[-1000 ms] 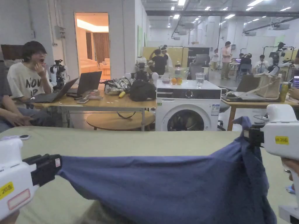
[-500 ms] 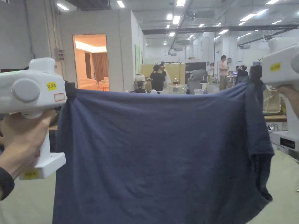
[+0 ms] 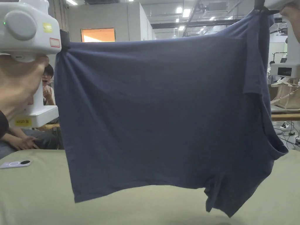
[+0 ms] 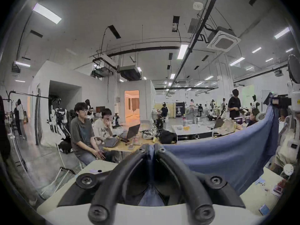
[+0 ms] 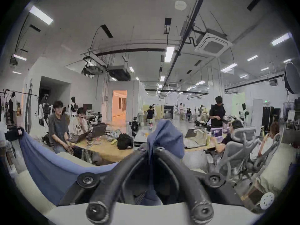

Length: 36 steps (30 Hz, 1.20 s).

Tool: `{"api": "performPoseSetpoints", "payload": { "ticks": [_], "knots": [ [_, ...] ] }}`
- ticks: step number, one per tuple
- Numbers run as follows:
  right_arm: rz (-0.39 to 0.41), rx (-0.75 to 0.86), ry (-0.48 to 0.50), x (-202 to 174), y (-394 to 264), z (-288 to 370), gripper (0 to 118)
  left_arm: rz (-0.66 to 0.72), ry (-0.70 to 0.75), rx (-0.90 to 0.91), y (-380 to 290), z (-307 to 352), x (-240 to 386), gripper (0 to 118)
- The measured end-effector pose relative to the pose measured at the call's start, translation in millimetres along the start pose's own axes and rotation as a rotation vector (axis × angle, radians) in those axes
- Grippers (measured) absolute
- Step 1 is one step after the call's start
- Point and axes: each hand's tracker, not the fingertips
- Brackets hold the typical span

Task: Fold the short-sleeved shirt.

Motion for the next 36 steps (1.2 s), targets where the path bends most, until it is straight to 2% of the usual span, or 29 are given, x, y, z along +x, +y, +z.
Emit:
{"api": "performPoseSetpoints", "payload": {
  "ticks": [6, 10, 14, 17, 20, 24, 25, 27, 32, 36],
  "knots": [
    [0.01, -0.083, 0.033, -3.1, -46.9, -1.9, 0, 0.03, -0.006, -0.091, -54.0, -5.9, -4.0, 0],
    [-0.061, -0.169, 0.052, 4.1, -96.4, 1.7, 0, 0.056, -0.036, -0.148, -106.3, -1.3, -6.8, 0],
    [-0.055, -0.212, 0.059, 10.0, -138.8, 14.6, 0, 0.098, -0.061, -0.211, -150.6, 11.3, -11.6, 0],
    [-0.059, -0.202, 0.076, 16.4, -167.5, 43.7, 0, 0.19, -0.091, -0.233, -177.5, 38.4, -16.7, 0],
    [-0.064, -0.224, 0.148, 25.5, -192.9, 85.5, 0, 0.157, -0.115, -0.243, -200.6, 80.0, -16.1, 0],
    [-0.031, -0.195, 0.176, 36.0, -213.8, 156.5, 0, 0.185, -0.161, -0.254, -231.1, 145.4, -20.9, 0],
    [-0.011, -0.216, 0.208, 38.8, -217.3, 172.9, 0, 0.188, -0.167, -0.238, -239.0, 164.7, -21.4, 0],
    [-0.012, -0.204, 0.21, 43.4, -228.3, 206.4, 0, 0.164, -0.183, -0.208, -252.1, 199.3, -22.0, 0],
    [-0.006, -0.288, 0.273, 43.2, -284.1, 274.7, 0, 0.165, -0.204, -0.263, -296.8, 267.7, -26.1, 0],
    [-0.05, -0.434, 0.297, 38.1, -361.5, 307.3, 0, 0.224, -0.185, -0.412, -361.2, 292.2, -38.4, 0]
  ]
}}
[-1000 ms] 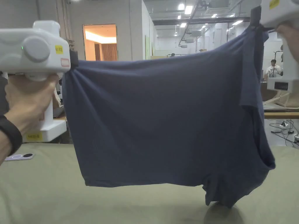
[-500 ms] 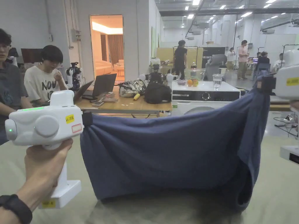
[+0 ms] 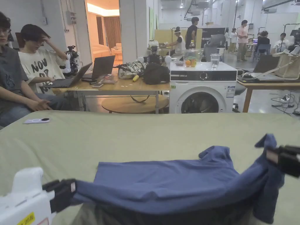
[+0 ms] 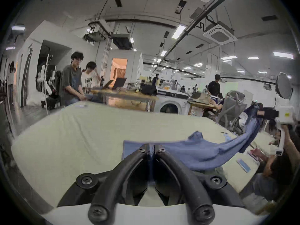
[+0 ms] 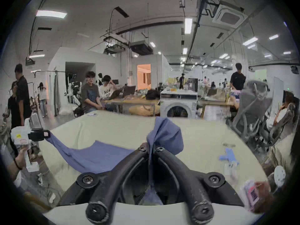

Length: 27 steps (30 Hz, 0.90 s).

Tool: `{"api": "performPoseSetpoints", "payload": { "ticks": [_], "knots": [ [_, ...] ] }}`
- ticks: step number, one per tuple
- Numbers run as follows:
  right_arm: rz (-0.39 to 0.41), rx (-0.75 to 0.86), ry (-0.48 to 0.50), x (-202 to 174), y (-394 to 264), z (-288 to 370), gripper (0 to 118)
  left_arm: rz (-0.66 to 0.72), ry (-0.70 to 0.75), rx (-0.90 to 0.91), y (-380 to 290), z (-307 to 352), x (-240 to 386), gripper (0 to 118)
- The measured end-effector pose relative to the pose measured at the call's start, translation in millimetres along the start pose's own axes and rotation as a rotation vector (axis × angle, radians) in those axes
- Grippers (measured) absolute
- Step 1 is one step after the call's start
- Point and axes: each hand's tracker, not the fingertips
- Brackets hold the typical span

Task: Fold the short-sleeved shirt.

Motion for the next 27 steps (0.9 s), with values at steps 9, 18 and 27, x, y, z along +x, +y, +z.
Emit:
{"api": "performPoseSetpoints", "payload": {
  "ticks": [9, 18, 27],
  "knots": [
    [-0.148, -0.245, -0.052, 10.1, -129.7, -50.9, 0, 0.071, 0.003, -0.298, -70.9, -30.8, -36.1, 0],
    [-0.136, 0.009, -0.048, -2.2, -92.4, -39.1, 72, -0.05, 0.046, 0.015, -12.8, -8.8, 9.0, 99],
    [-0.029, 0.121, -0.059, -52.3, -70.4, -24.6, 55, -0.192, 0.021, 0.188, 1.4, 2.1, 72.3, 66]
  ]
}}
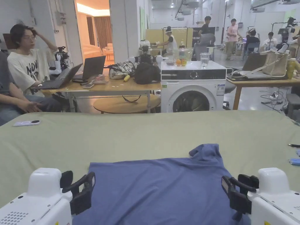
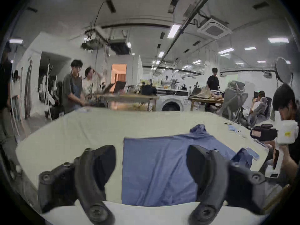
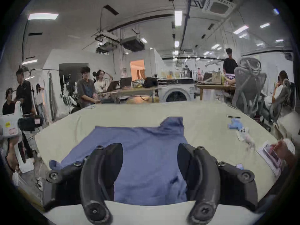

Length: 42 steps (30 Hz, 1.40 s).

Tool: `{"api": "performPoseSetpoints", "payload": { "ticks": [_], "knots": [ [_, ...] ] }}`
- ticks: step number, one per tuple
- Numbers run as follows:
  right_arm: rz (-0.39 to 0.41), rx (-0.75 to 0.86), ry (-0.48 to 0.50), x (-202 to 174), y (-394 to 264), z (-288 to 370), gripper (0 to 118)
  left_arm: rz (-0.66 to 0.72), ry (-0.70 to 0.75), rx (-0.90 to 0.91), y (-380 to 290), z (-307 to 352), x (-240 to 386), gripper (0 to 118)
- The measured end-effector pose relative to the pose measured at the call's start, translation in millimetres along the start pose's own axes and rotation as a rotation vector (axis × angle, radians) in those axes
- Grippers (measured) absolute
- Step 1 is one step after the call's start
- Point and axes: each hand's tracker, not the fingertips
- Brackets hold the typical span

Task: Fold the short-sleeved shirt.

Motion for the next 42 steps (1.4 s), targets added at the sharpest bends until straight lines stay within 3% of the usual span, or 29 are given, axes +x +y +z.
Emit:
{"api": "performPoseSetpoints", "payload": {
  "ticks": [2, 4, 7, 12, 16, 17, 18, 19, 20, 27, 28, 31, 34, 38, 42],
  "knots": [
    [0.026, -0.006, -0.031, -3.5, -7.0, -1.8, 18, 0.009, -0.03, -0.007, -2.2, -0.6, 5.6, 31],
    [0.033, -0.039, -0.05, -5.5, -14.4, -6.3, 0, 0.022, -0.053, -0.06, -6.6, -3.6, 10.9, 0],
    [0.009, -0.07, -0.047, -4.0, -22.2, -9.9, 0, 0.015, -0.035, -0.052, -9.8, -7.6, 13.1, 0],
    [0.034, -0.082, -0.051, -3.2, -24.1, -10.1, 0, 0.05, -0.052, -0.079, -7.2, -1.3, -5.8, 0],
    [0.026, -0.087, -0.038, 3.4, -25.6, -2.2, 0, 0.121, -0.155, -0.233, -22.2, 2.0, -44.7, 0],
    [0.02, -0.092, -0.037, 5.5, -27.1, 0.5, 0, 0.109, -0.13, -0.283, -30.8, 3.1, -53.2, 10],
    [0.014, -0.097, -0.039, 7.3, -29.6, 3.0, 0, 0.079, -0.105, -0.334, -41.1, 4.7, -61.2, 28],
    [0.004, -0.098, -0.042, 9.2, -32.6, 5.7, 0, 0.066, -0.082, -0.34, -50.6, 7.1, -67.7, 62],
    [-0.011, -0.099, -0.041, 9.6, -34.5, 8.1, 0, 0.05, -0.057, -0.401, -59.7, 7.6, -73.1, 76],
    [-0.064, -0.135, -0.055, 18.0, -50.5, 22.9, 0, 0.213, -0.003, -0.578, -115.5, -15.9, -98.8, 74],
    [-0.066, -0.14, -0.062, 17.1, -50.4, 26.1, 0, 0.217, -0.009, -0.595, -120.2, -18.8, -98.8, 67],
    [-0.081, -0.154, -0.096, 23.5, -53.9, 35.3, 0, 0.185, -0.019, -0.632, -131.5, -30.0, -90.4, 25],
    [-0.103, -0.17, -0.123, 34.1, -56.1, 43.1, 0, 0.175, -0.039, -0.659, -141.2, -35.1, -80.7, 24],
    [-0.105, -0.223, -0.183, 49.9, -61.5, 49.2, 0, 0.131, -0.026, -0.697, -141.6, -42.8, -70.9, 3],
    [-0.111, -0.344, -0.207, 67.1, -76.9, 44.1, 0, 0.098, -0.025, -0.699, -139.7, -41.6, -68.4, 2]
  ]
}}
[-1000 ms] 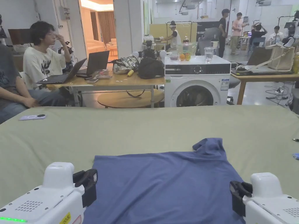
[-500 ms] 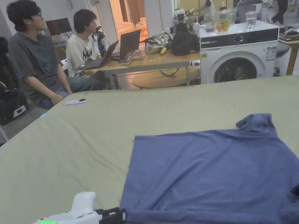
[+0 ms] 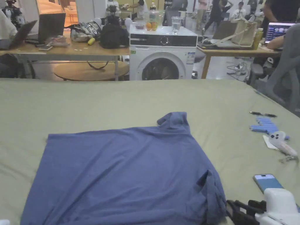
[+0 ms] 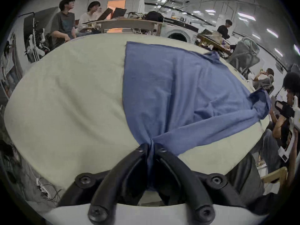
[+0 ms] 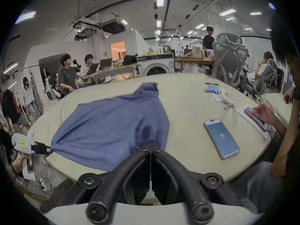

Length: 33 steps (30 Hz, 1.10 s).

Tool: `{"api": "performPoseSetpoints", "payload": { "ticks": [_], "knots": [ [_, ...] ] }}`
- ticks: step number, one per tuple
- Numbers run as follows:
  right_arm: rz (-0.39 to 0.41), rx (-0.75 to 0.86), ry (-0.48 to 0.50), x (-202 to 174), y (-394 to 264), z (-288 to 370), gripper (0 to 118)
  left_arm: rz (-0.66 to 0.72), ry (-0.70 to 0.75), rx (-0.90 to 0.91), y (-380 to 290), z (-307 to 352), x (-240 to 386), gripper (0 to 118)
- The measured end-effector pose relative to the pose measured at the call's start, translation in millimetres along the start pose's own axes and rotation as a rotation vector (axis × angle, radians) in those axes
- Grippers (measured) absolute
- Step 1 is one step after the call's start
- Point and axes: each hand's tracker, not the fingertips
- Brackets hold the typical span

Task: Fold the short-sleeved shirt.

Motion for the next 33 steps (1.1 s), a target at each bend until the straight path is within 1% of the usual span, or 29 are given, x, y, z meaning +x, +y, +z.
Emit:
{"api": "performPoseSetpoints", "payload": {
  "ticks": [1, 2, 3, 4, 8, 10, 13, 14, 15, 16, 17, 20, 22, 23, 25, 27, 29, 31, 33],
  "knots": [
    [-0.003, -0.039, 0.01, 0.9, -3.4, -3.8, 22, 0.001, 0.002, 0.0, 0.1, -0.1, 0.6, 2],
    [-0.01, -0.028, 0.02, 0.8, -6.0, -5.1, 51, 0.002, 0.004, 0.002, -0.4, -0.1, 1.4, 2],
    [-0.023, -0.042, 0.033, -1.1, -8.6, -8.3, 71, 0.001, 0.006, 0.006, -3.3, 4.1, 6.3, 2],
    [-0.031, -0.054, 0.053, -3.0, -10.2, -11.6, 73, 0.001, 0.007, 0.01, -4.4, 4.9, 7.3, 2],
    [-0.06, -0.059, 0.105, -22.5, -15.8, -25.2, 73, 0.025, -0.003, 0.021, -6.4, 9.7, 8.7, 2],
    [-0.062, -0.071, 0.114, -29.2, -16.9, -36.6, 73, 0.038, -0.011, 0.025, -7.5, 11.2, 8.6, 2],
    [0.006, -0.083, 0.037, -32.9, -20.3, -55.9, 72, 0.052, -0.021, 0.028, -8.5, 12.5, 7.1, 2],
    [0.005, -0.081, 0.039, -31.7, -21.4, -60.1, 66, 0.054, -0.022, 0.031, -9.3, 13.5, 7.9, 2],
    [-0.015, -0.083, 0.055, -28.9, -22.9, -62.7, 42, 0.055, -0.022, 0.034, -9.3, 12.6, 5.9, 2],
    [-0.071, -0.079, 0.073, -26.8, -24.4, -62.5, 6, 0.058, -0.023, 0.037, -10.2, 12.9, 6.1, 2],
    [-0.101, -0.097, 0.099, -23.8, -24.8, -62.3, 6, 0.054, -0.02, 0.043, -11.9, 13.8, 7.5, 2],
    [-0.124, -0.062, 0.101, -20.5, -17.6, -52.6, 5, 0.055, -0.019, 0.083, -6.3, 20.8, 2.1, 2],
    [-0.111, -0.011, 0.136, -23.9, 2.1, -49.6, 5, 0.12, -0.086, 0.208, 10.1, 38.3, 2.1, 2],
    [-0.098, -0.007, 0.136, -26.1, 14.2, -53.2, 5, 0.121, -0.084, 0.268, 26.4, 42.3, 2.5, 2],
    [-0.063, 0.012, 0.14, -30.4, 44.5, -71.4, 5, 0.057, -0.053, 0.289, 64.8, 40.1, 3.9, 2],
    [-0.057, 0.005, 0.155, -31.3, 79.3, -103.6, 5, 0.003, 0.005, 0.313, 104.9, 21.6, 1.8, 2],
    [-0.049, -0.015, 0.153, -32.6, 109.3, -138.7, 5, 0.031, -0.003, 0.298, 138.3, -2.7, -7.9, 2],
    [-0.035, -0.034, 0.149, -33.1, 133.0, -173.4, 5, 0.061, 0.019, 0.273, 165.7, -30.6, -15.0, 2],
    [-0.054, -0.07, 0.14, -34.3, 149.6, -204.2, 5, 0.065, 0.045, 0.239, 185.3, -57.0, -17.7, 2]
  ]
}}
